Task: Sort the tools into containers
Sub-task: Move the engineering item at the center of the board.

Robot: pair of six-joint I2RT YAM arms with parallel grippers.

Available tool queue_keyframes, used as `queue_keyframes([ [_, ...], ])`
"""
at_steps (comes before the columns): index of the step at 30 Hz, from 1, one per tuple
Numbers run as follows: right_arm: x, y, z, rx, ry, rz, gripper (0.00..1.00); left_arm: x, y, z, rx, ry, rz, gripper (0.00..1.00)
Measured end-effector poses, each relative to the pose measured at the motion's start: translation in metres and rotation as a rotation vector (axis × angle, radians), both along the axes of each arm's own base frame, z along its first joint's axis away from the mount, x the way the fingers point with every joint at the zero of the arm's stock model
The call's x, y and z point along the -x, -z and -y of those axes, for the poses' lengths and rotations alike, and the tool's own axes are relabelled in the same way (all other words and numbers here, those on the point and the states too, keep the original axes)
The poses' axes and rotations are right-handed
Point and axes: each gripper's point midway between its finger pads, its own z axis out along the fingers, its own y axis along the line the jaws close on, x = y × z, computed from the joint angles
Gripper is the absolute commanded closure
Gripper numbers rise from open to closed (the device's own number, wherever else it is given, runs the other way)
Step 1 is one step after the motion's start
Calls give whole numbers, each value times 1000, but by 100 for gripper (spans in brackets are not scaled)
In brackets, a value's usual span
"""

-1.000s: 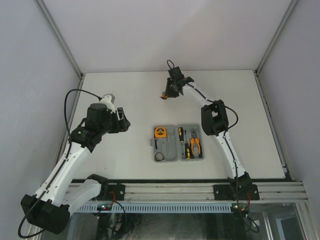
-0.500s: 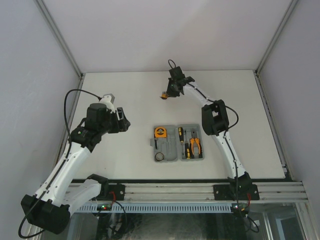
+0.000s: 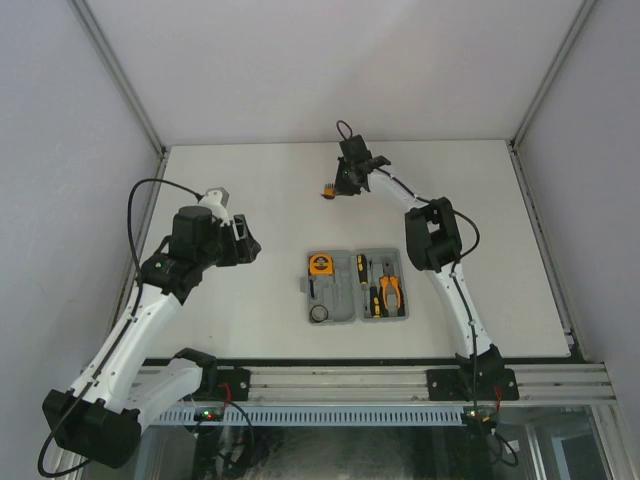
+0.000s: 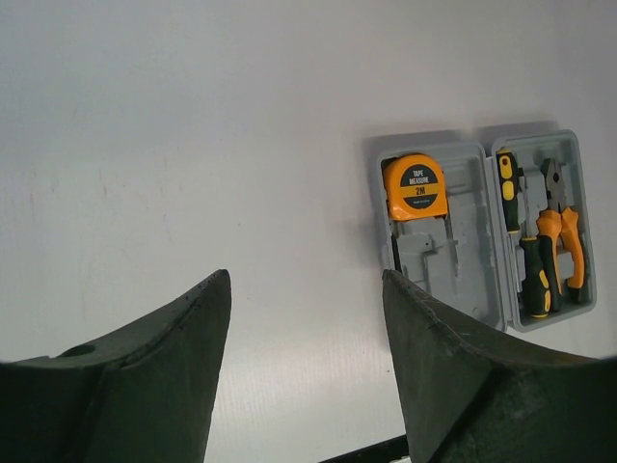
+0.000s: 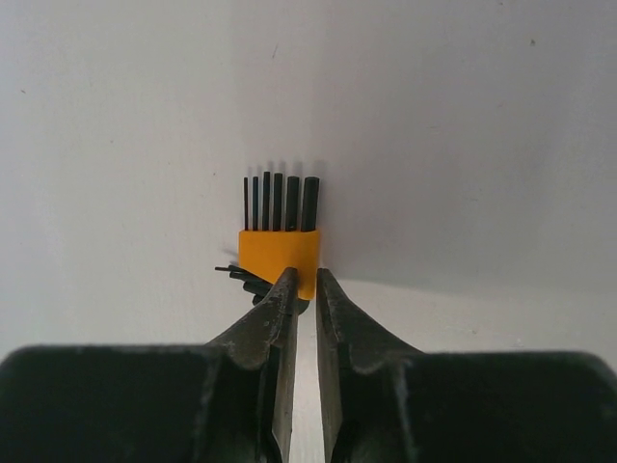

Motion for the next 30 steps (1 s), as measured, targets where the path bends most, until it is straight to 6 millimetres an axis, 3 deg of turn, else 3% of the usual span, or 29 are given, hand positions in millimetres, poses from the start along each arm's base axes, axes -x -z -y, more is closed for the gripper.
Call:
queue_keyframes([
  [6,7,-1,7,19,9,-1,82,0,0,-1,0,-2,0,32],
  [14,8,-6,5,20,3,40,53,0,0,-1,0,-3,0,32],
  [19,3,-17,-4,18,-18,83,47,0,0,-1,0,-4,0,32],
  [25,-12,-52,-22,-2,-47,171,43,-1,0,-2,0,-7,0,32],
  [30,-11,-47,-26,28,-55,171,43,-1,0,-2,1,-9,0,32],
])
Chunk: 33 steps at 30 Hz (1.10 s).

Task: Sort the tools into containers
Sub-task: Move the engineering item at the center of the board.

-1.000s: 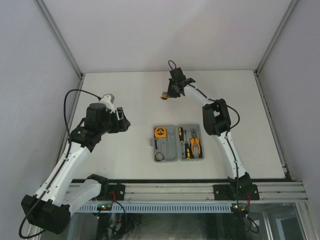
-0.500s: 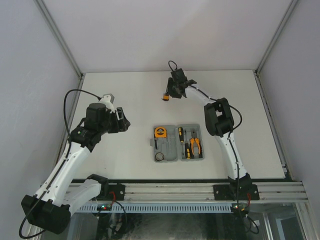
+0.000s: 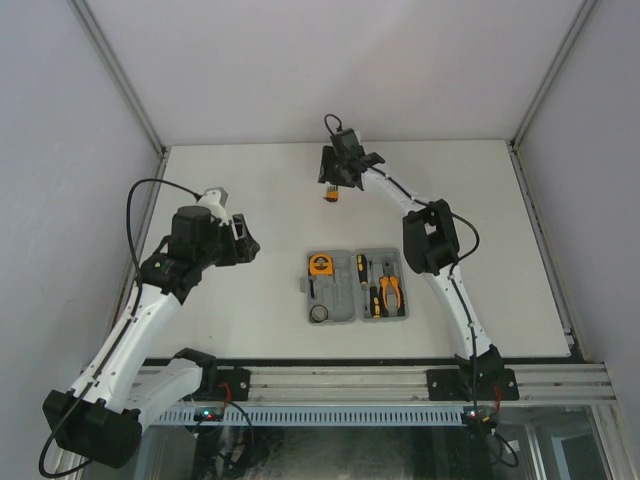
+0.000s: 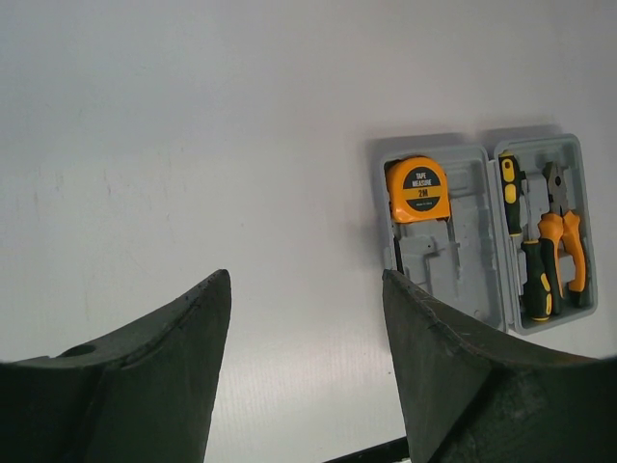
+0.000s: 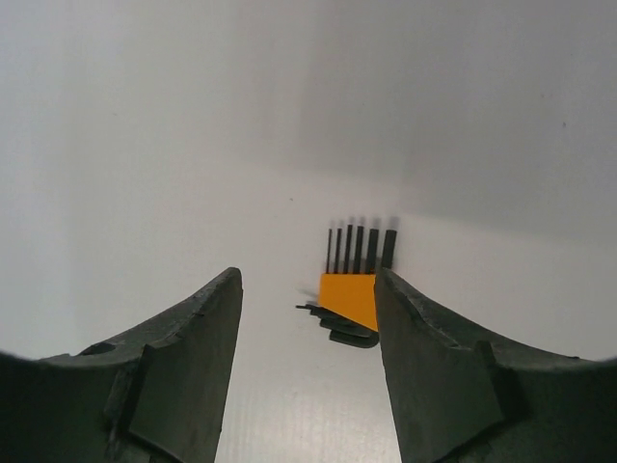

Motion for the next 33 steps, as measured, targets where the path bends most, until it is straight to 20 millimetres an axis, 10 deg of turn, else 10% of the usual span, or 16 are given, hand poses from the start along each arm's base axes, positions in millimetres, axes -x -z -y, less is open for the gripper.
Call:
queue_keyframes([
  [8,12,41,10,92,16,-91,43,0,0,-1,0,-2,0,32],
  [33,22,47,18,148,9,-155,74,-2,0,0,18,3,-5,32],
])
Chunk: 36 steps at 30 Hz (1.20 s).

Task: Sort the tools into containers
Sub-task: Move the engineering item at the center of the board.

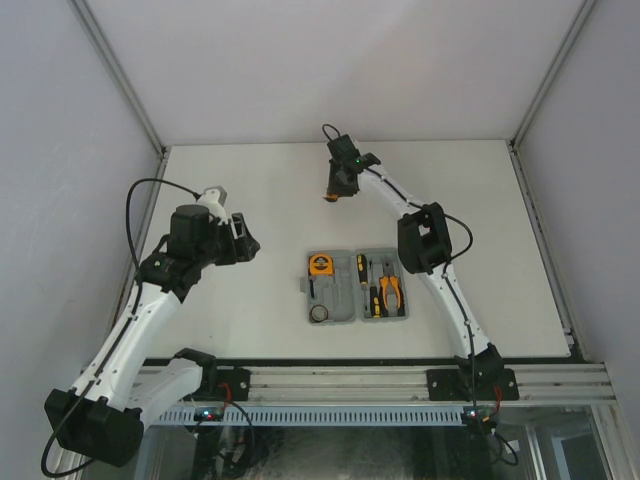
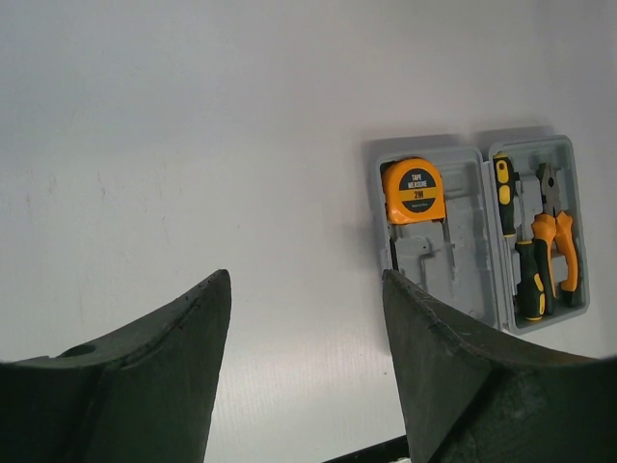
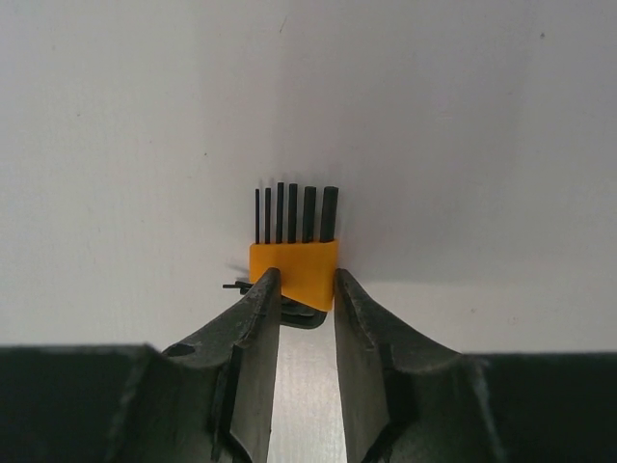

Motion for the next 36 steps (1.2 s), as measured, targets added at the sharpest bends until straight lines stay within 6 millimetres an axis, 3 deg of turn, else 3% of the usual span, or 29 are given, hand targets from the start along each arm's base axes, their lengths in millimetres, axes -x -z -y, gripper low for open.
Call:
queue_keyframes([
  [9,-1,1,6,-1,7,-7,79,-1,2,-1,1,-2,-7,32],
  [13,4,1,17,13,20,-11,81,-1,2,-1,2,-3,-6,32],
  [29,63,1,95,90,71,-58,83,-2,1,0,4,-1,-4,32],
  [36,97,2,132,124,77,-71,70,-2,1,-1,4,-2,-4,32],
])
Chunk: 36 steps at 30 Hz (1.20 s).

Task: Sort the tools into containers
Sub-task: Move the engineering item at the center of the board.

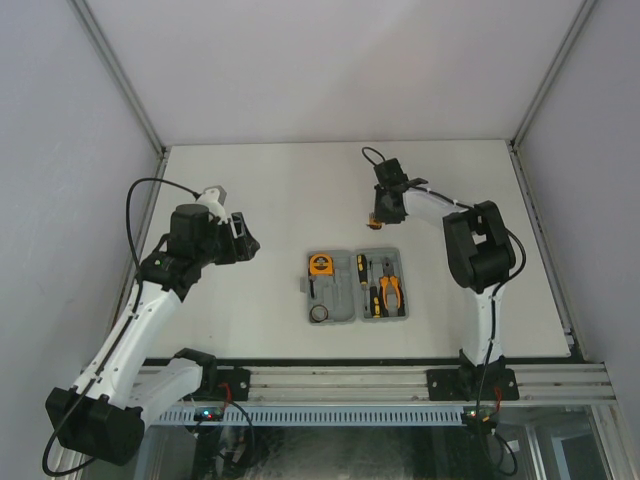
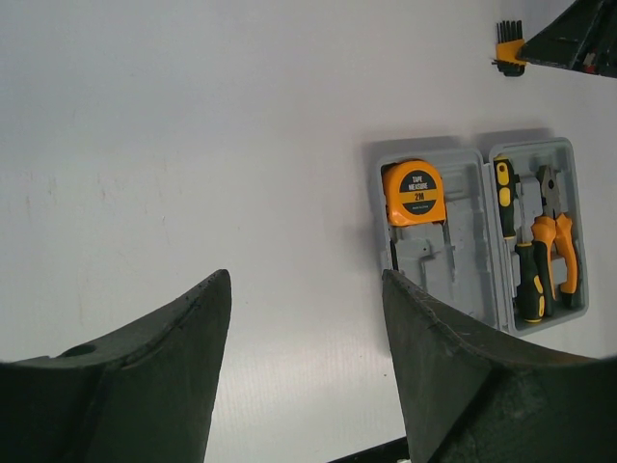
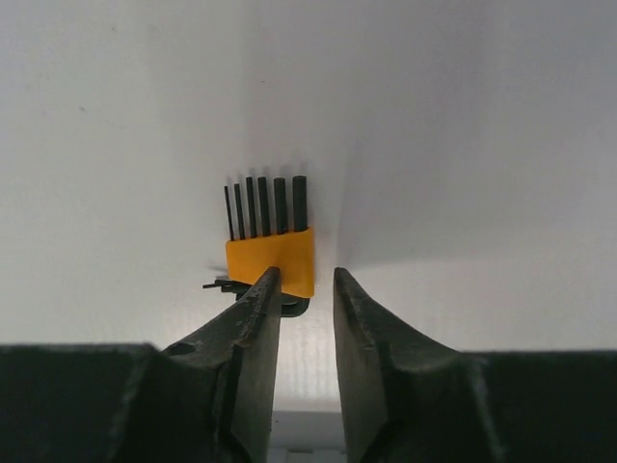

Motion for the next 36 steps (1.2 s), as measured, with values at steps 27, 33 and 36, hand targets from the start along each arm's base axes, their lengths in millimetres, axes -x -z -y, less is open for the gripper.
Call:
queue_keyframes([
  [27,-20,-29,-15,-22,-90,56,48,0,0,-1,-2,-5,1,32],
  [33,-14,-17,-16,24,-103,10,46,0,0,-1,-2,-5,1,32],
  [36,-13,-11,-19,34,-113,-8,46,0,0,-1,-2,-5,1,32],
])
